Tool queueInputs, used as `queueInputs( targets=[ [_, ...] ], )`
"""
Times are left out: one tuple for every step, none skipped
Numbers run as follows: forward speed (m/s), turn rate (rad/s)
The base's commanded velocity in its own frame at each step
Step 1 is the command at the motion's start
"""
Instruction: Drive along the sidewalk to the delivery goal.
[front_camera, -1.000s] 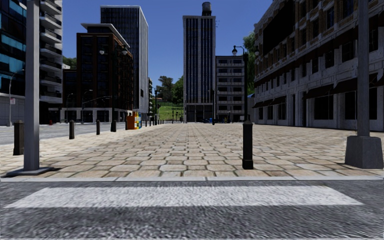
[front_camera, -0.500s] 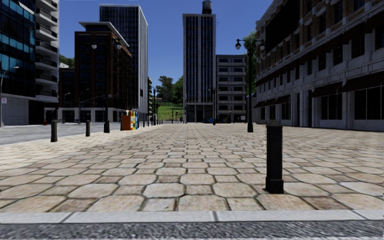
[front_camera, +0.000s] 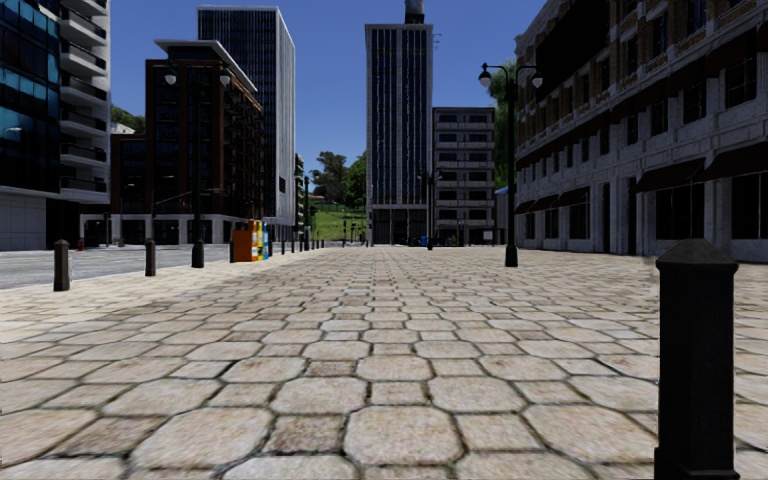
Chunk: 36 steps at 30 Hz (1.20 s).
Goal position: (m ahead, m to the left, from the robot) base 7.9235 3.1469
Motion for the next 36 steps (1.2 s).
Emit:
queueInputs(
  targets=[
    [1.59,0.00],
    [1.59,0.00],
    [1.47,0.00],
    [1.35,0.00],
    [1.30,0.00],
    [1.29,0.00],
    [1.29,0.00],
    [1.29,0.00],
    [1.29,0.00],
    [1.29,0.00],
    [1.29,0.00],
    [1.29,0.00],
    [1.29,0.00],
    [1.29,0.00],
    [1.29,0.00],
    [1.29,0.00],
    [1.29,0.00],
    [1.29,0.00],
    [1.29,0.00],
    [1.29,0.00],
    [1.29,0.00],
    [1.29,0.00],
    [1.29,0.00],
    [1.29,0.00],
    [1.29,0.00],
    [1.29,0.00],
    [1.29,0.00],
    [1.29,0.00],
    [1.29,0.00],
    [1.29,0.00],
    [1.29,0.00],
    [1.29,0.00],
    [1.29,0.00],
    [1.29,0.00],
    [1.29,0.00],
    [1.29,0.00]
  ],
)
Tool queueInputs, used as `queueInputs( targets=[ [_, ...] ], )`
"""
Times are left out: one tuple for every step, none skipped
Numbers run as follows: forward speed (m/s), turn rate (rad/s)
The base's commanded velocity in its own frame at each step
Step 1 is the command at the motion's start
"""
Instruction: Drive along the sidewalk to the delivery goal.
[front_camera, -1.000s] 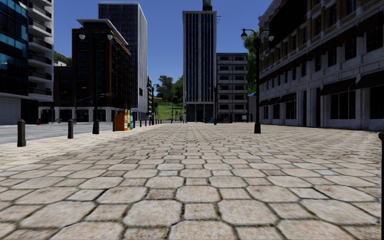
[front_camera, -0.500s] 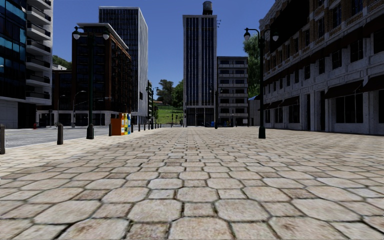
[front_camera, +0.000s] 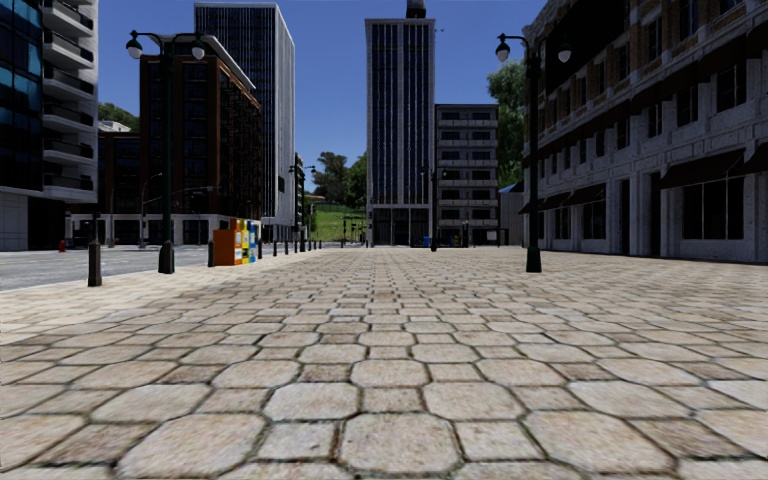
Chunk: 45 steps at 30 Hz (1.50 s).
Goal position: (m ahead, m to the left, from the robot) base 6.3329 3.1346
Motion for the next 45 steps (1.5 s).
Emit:
queueInputs(
  targets=[
    [1.29,0.00],
    [1.29,0.00],
    [1.90,0.00],
    [1.90,0.00],
    [2.00,0.05],
    [2.00,0.21],
    [2.00,0.34],
    [2.00,0.45],
    [2.00,0.45],
    [2.00,0.53],
    [2.00,0.57],
    [2.00,0.58],
    [2.00,0.58],
    [2.00,0.58],
    [2.00,0.59],
    [2.00,0.60],
    [2.00,0.60],
    [2.00,0.60],
    [2.00,0.60],
    [2.00,0.60],
    [2.00,0.60],
    [2.00,0.60],
    [2.00,0.60],
    [2.00,0.60],
    [2.00,0.60],
    [2.00,0.60],
    [2.00,0.60],
    [2.00,0.58],
    [2.00,0.57],
    [2.00,0.57],
    [2.00,0.53],
    [2.00,0.53],
    [2.00,0.38],
    [2.00,0.00],
    [2.00,0.00],
    [2.00,0.00],
    [2.00,0.00],
    [2.00,0.00],
    [2.00,0.00],
    [2.00,0.00],
    [2.00,0.00],
    [2.00,0.00],
    [2.00,0.00],
    [2.00,0.00],
    [2.00,0.00]
  ],
)
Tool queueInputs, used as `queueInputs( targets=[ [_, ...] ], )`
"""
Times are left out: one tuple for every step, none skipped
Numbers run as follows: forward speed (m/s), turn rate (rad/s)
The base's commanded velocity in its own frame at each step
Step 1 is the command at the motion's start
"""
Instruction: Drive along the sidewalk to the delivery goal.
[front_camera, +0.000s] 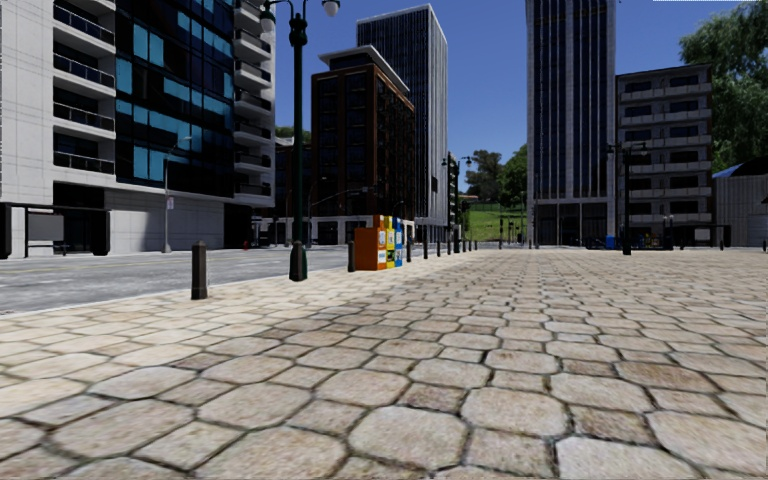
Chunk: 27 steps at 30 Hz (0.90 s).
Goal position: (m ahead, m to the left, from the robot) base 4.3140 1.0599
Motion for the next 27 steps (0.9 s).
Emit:
queueInputs(
  targets=[
    [2.00,0.00],
    [2.00,0.00],
    [2.00,0.00],
    [2.00,0.00],
    [2.00,0.00],
    [2.00,0.00],
    [2.00,0.00],
    [2.00,0.00],
    [2.00,0.00],
    [2.00,0.00],
    [2.00,0.00],
    [2.00,0.05],
    [2.00,0.12],
    [2.00,0.21],
    [2.00,0.21],
    [2.00,0.30],
    [2.00,0.35],
    [2.00,0.36],
    [2.00,0.37],
    [2.00,0.37],
    [2.00,0.37],
    [2.00,0.37],
    [2.00,0.37],
    [2.00,0.37],
    [2.00,0.37],
    [2.00,0.37],
    [2.00,0.37]
  ],
)
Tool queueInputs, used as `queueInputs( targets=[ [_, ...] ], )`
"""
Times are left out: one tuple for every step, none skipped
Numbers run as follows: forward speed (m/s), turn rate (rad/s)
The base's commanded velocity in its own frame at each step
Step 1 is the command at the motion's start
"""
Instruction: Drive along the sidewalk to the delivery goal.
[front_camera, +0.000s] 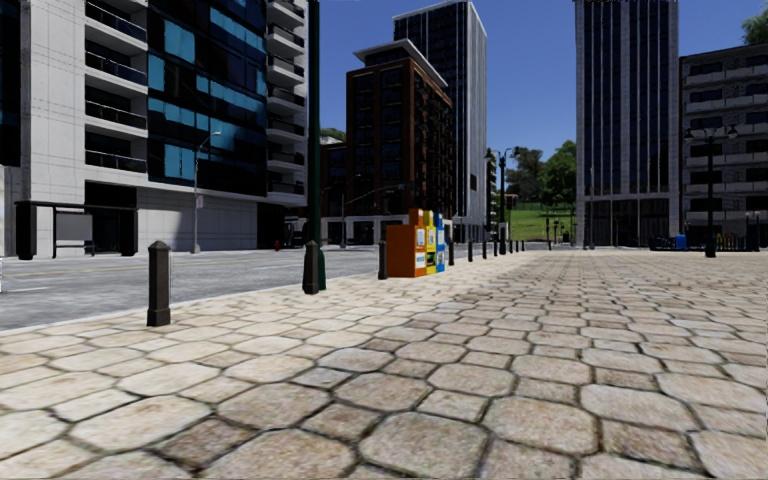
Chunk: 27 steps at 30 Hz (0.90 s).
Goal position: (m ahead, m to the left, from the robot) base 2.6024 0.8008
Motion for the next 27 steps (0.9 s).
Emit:
queueInputs(
  targets=[
    [2.00,0.37],
    [2.00,0.37],
    [2.00,0.37],
    [2.00,0.37],
    [2.00,0.37],
    [2.00,0.37],
    [2.00,0.37],
    [2.00,0.37],
    [2.00,0.37],
    [2.00,0.37],
    [2.00,0.37],
    [2.00,0.37],
    [2.00,0.37],
    [2.00,0.37],
    [2.00,0.37],
    [2.00,0.37],
    [2.00,0.37],
    [2.00,0.37],
    [2.00,0.37],
    [2.00,0.37],
    [2.00,0.37],
    [2.00,0.37],
    [2.00,0.37],
    [2.00,0.37],
    [2.00,0.37],
    [2.00,0.37],
    [2.00,0.37]
  ],
)
